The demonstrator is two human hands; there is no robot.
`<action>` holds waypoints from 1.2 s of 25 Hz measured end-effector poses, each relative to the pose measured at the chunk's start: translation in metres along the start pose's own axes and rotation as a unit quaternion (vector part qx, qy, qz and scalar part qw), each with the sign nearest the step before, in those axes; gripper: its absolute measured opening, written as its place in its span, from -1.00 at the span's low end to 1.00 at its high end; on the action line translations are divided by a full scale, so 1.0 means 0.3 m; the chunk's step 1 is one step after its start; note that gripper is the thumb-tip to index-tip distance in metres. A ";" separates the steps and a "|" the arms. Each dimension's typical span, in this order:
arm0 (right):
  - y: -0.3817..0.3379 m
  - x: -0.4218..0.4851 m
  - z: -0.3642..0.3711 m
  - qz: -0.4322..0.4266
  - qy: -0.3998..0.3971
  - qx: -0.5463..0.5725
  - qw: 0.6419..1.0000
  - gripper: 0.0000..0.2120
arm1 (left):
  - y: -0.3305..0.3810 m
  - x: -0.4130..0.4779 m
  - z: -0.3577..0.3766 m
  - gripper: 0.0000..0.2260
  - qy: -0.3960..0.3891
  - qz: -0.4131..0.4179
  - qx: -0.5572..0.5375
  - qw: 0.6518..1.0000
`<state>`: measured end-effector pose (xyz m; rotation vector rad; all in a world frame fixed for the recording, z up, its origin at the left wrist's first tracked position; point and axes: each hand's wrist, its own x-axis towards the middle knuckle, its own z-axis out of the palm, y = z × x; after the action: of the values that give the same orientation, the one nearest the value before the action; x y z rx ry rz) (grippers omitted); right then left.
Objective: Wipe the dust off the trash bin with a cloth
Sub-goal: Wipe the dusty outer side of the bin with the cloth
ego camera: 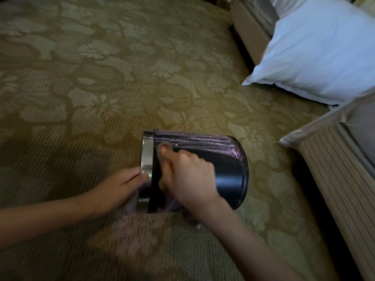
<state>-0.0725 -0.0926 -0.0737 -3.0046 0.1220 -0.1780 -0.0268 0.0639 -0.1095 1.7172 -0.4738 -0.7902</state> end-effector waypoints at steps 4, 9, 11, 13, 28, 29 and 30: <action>0.275 -0.075 -0.063 0.175 0.013 -0.048 0.983 -0.68 | -0.023 -0.002 -0.008 -0.76 0.001 0.010 0.009 1.000; 0.406 -0.140 -0.094 0.262 0.018 -0.014 0.965 -0.65 | -0.017 -0.014 0.008 -0.76 0.000 0.020 0.007 1.000; 0.378 -0.126 -0.086 0.267 0.022 0.011 0.963 -0.63 | -0.014 -0.015 0.012 -0.74 0.009 0.018 0.003 1.000; 0.351 -0.096 -0.094 0.273 0.016 0.027 0.962 -0.66 | -0.018 -0.010 0.010 -0.72 0.022 0.012 0.000 1.000; 0.359 -0.083 -0.101 0.265 -0.009 -0.003 0.964 -0.63 | -0.018 -0.015 -0.007 -0.74 -0.006 0.004 0.029 1.000; 0.405 -0.106 -0.111 0.286 -0.010 0.003 0.958 -0.62 | -0.016 -0.018 -0.004 -0.74 -0.006 0.006 0.029 1.000; 0.429 -0.116 -0.112 0.287 -0.010 0.008 0.958 -0.63 | -0.013 -0.022 0.000 -0.74 -0.007 0.005 0.027 1.000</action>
<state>-0.1205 -0.2210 -0.0618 -2.8051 0.9621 -0.0833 -0.0317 0.0694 -0.1116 1.7584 -0.5168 -0.7889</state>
